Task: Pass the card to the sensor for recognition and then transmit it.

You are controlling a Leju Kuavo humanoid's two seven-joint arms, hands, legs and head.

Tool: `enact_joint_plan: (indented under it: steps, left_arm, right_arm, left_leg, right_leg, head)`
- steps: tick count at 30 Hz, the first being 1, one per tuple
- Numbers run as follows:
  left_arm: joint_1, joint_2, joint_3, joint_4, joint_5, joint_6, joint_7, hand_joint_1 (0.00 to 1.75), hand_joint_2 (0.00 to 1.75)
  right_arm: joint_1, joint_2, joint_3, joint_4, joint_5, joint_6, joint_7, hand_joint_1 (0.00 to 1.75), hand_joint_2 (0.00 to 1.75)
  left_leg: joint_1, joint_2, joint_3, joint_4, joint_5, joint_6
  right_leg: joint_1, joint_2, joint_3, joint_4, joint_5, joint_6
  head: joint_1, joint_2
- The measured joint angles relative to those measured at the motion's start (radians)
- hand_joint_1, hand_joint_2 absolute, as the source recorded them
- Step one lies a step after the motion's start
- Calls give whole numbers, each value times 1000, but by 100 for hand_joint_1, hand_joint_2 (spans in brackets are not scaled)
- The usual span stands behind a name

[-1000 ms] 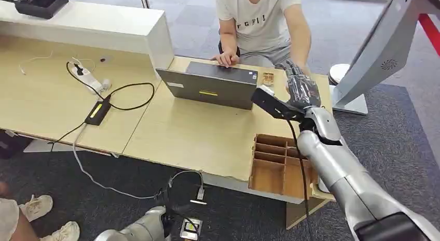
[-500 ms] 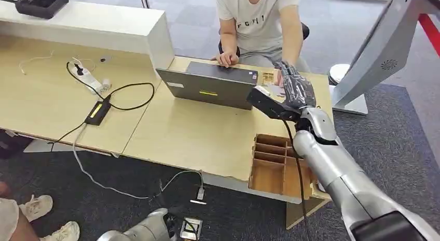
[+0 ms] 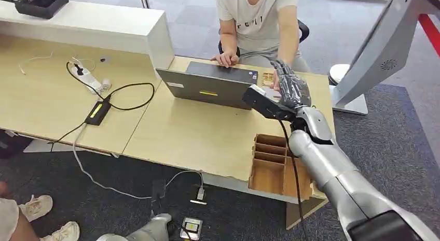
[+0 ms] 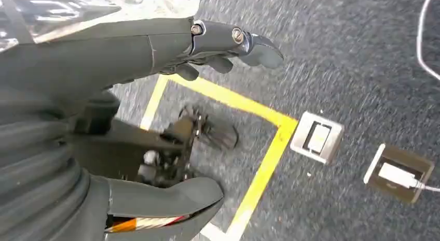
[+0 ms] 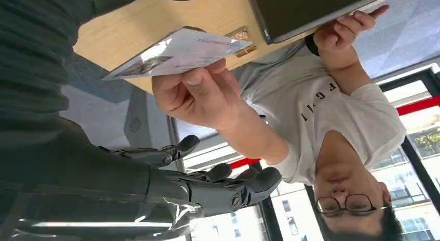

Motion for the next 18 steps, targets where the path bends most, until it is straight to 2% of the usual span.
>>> enact_joint_plan:
  steps: [3,8,13,18]
  left_arm:
    - [-3,-13,115,-10,-171,0,-21,0,175]
    - [-7,-30,274,-25,-268,0,-35,0,175]
    - [-20,-41,443,-43,-471,0,-90,0,175]
    - [-24,-46,573,-61,-515,0,-104,0,175]
  right_arm:
    - [-1,3,6,0,-5,0,0,0,175]
    - [-3,6,15,1,-7,0,0,0,175]
    - [-7,6,23,1,-14,0,2,0,175]
    - [-16,6,29,3,-12,0,25,0,175]
  left_leg:
    - [0,0,0,0,0,0]
    - [0,0,0,0,0,0]
    - [0,0,0,0,0,0]
    - [0,0,0,0,0,0]
  right_leg:
    - [0,0,0,0,0,0]
    - [0,0,0,0,0,0]
    - [0,0,0,0,0,0]
    - [0,0,0,0,0,0]
  head:
    - [0,0]
    - [0,0]
    - [0,0]
    - [0,0]
